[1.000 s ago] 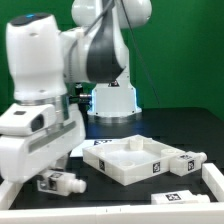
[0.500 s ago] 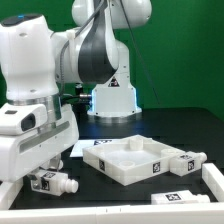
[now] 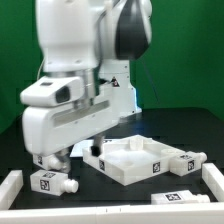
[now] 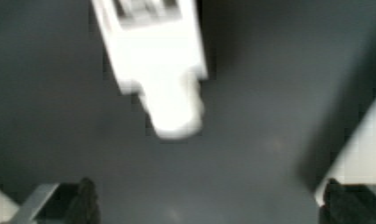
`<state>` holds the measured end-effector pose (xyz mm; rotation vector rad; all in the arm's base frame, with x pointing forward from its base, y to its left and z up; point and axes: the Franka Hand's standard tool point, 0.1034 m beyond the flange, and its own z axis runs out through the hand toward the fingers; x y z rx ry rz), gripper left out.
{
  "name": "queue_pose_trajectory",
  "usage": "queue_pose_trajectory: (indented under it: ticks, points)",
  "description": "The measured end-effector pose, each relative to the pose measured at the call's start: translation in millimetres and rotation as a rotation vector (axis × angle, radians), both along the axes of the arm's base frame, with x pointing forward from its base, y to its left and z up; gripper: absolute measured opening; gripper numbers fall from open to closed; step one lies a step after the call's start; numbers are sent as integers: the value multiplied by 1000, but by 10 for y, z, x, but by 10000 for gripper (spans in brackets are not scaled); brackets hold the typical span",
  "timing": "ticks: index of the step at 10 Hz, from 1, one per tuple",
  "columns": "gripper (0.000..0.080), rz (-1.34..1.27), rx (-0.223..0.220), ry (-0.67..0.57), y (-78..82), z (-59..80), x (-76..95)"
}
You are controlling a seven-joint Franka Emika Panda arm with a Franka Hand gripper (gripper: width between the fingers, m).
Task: Assemble one leg
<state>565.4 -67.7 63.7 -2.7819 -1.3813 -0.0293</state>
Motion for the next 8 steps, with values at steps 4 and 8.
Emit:
queue_pose_trajectory:
  ticks: [4, 8]
  points:
    - [649, -13, -2, -12, 70, -11, 66]
    - [649, 71, 29, -68, 583, 79, 429]
